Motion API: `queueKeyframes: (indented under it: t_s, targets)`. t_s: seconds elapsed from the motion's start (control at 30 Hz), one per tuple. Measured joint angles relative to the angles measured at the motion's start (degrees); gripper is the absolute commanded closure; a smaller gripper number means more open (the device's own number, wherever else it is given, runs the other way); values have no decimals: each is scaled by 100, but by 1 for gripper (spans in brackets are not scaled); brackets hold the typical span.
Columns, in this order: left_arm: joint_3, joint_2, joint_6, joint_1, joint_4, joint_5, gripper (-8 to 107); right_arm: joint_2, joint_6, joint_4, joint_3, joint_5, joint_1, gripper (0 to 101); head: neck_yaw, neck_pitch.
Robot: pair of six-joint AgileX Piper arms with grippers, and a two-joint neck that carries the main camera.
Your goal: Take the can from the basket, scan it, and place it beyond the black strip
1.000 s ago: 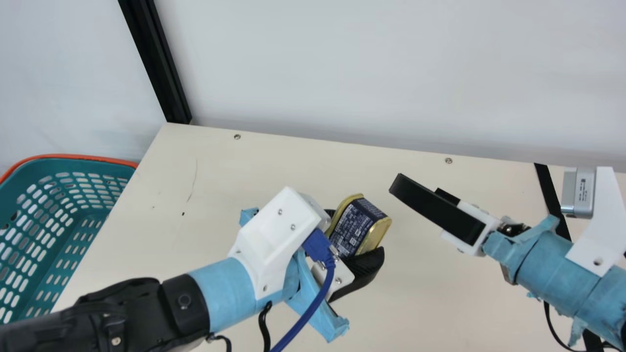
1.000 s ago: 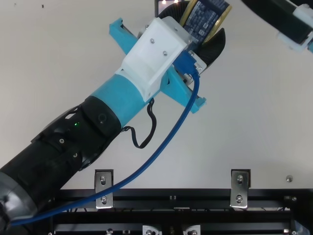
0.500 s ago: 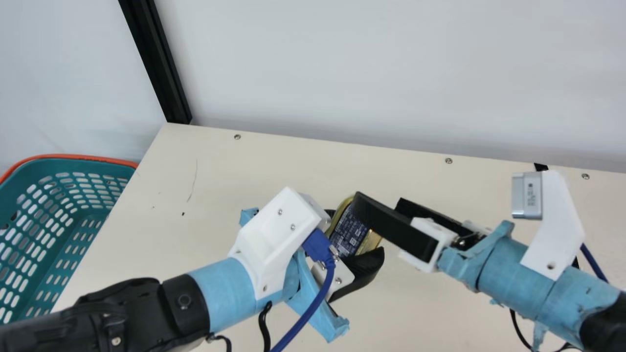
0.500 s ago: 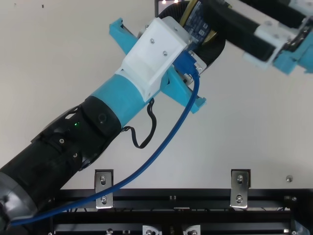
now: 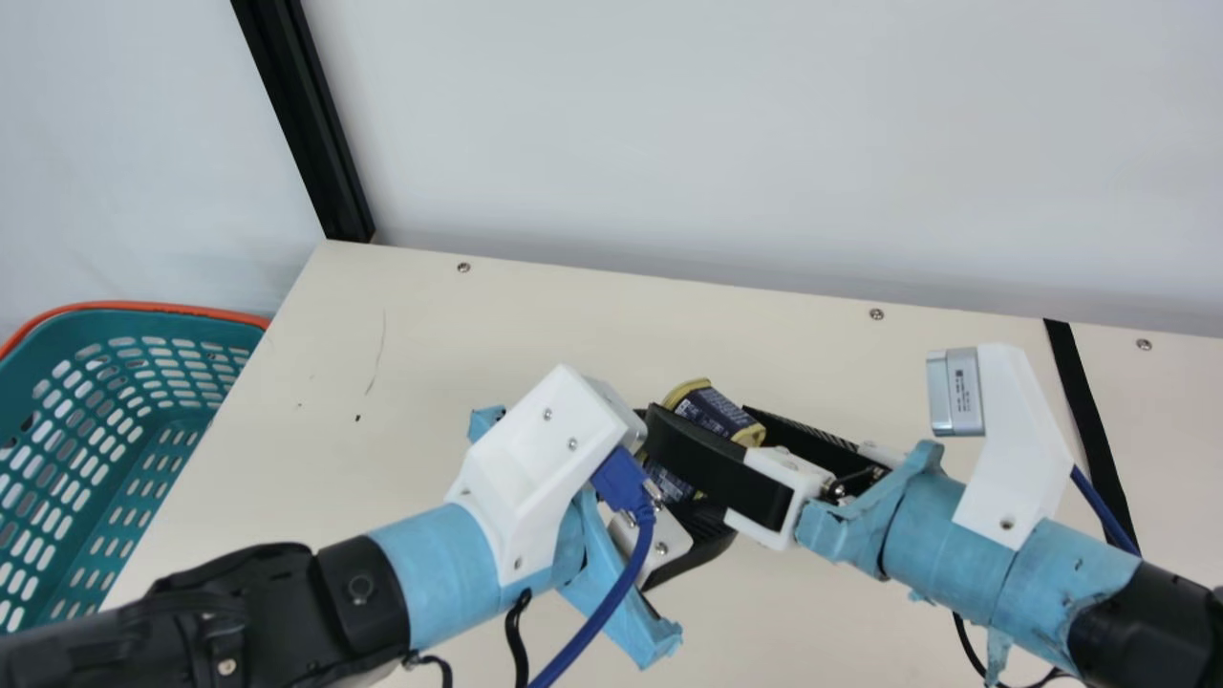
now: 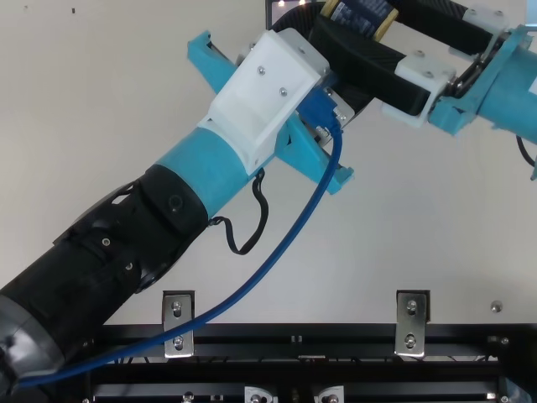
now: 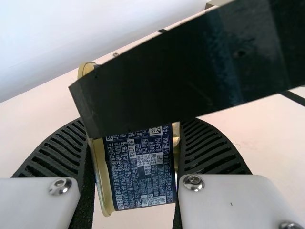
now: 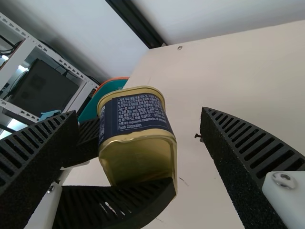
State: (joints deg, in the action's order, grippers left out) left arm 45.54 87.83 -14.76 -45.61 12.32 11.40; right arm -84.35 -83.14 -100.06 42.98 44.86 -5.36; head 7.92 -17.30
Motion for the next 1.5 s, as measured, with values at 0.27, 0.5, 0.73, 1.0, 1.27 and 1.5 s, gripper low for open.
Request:
queueKeyframes:
  t_s: [0.27, 0.5, 0.73, 1.0, 1.27, 1.5]
  targets:
    - [0, 0, 0, 0, 0, 0, 89, -74, -67, 1, -16, -90, -86, 0, 0, 0]
    - [0, 0, 0, 0, 0, 0, 89, -89, -107, 14, -20, -141, -124, 101, 0, 0]
    - [0, 0, 0, 0, -9, -13, 89, -65, -156, 30, -37, -106, -90, 101, 0, 0]
    - [0, 0, 7, 0, -9, 36, 9, -33, -83, 25, -66, -581, -31, 101, 0, 0]
    - [-49, 11, -15, -153, 37, -57, 9, -11, -90, 19, -97, -462, 111, 101, 0, 0]
    - [-221, -100, -356, -309, 441, -494, 9, 24, -84, -9, -52, -487, 371, 101, 0, 0]
